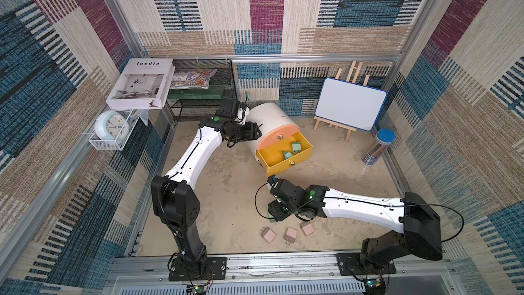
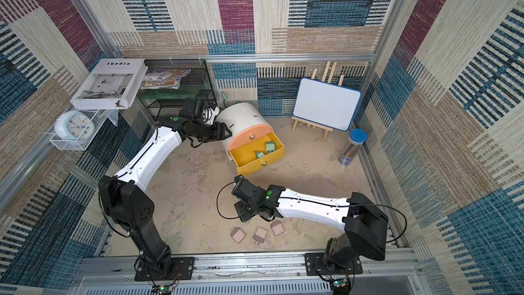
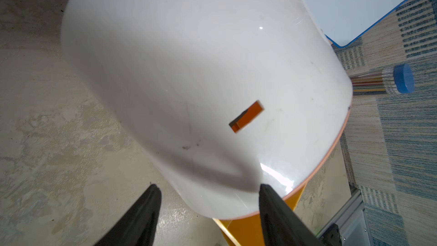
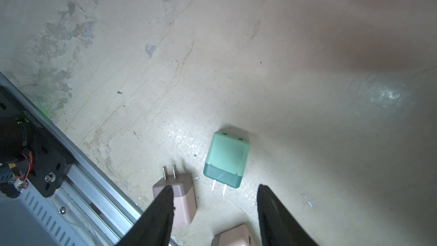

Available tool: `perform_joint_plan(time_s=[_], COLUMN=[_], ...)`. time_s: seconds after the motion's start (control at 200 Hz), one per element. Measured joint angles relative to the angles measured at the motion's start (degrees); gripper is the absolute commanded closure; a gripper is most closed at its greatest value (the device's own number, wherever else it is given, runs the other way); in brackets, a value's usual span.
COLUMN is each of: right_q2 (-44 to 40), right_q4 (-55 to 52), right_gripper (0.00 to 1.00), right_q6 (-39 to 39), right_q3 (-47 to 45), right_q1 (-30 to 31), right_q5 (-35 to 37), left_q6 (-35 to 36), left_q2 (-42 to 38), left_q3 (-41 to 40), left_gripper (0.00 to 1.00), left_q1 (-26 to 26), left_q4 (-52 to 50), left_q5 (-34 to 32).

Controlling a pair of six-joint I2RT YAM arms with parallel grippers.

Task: Place the plugs into the drawer by color
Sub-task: Pick up the plug from the center of the board.

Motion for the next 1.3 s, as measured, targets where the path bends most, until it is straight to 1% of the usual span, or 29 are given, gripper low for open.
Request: perform_joint_plan(time_s=[0.14, 0.431, 0.886, 1.112, 1.297], right_q2=[2.6, 8.1, 13.9, 14.8, 13.7], right_q4=[0.9, 2.2, 1.8, 1.5, 1.4], right_gripper=[0.36, 0.35, 0.39, 0.46, 0.52], right_q6=[3.1, 4.5, 4.5, 4.2, 4.0], right_q3=[-1.4, -0.5, 1.9, 2.5, 2.3], right_q1=[1.0, 1.5, 1.6, 1.6, 1.6], right_q5=[-1.4, -2.3, 0.7, 2.0, 2.7], left_q6=[0.0, 0.0, 0.0, 0.4, 0.4], left_q2=[-0.2, -0.3, -0.3, -0.3, -0.3], left_q3=[0.0, -0.3, -0.3, -0.3, -0.3], left_gripper=[0.30, 0.30, 0.30, 0.30, 0.30], left_q1=[0.0, -0.2, -0.7, -0.7, -0.7], left_q4=[0.0, 0.0, 0.0, 0.0, 0.0], left_q5=[0.1, 0.1, 0.1, 0.1, 0.1])
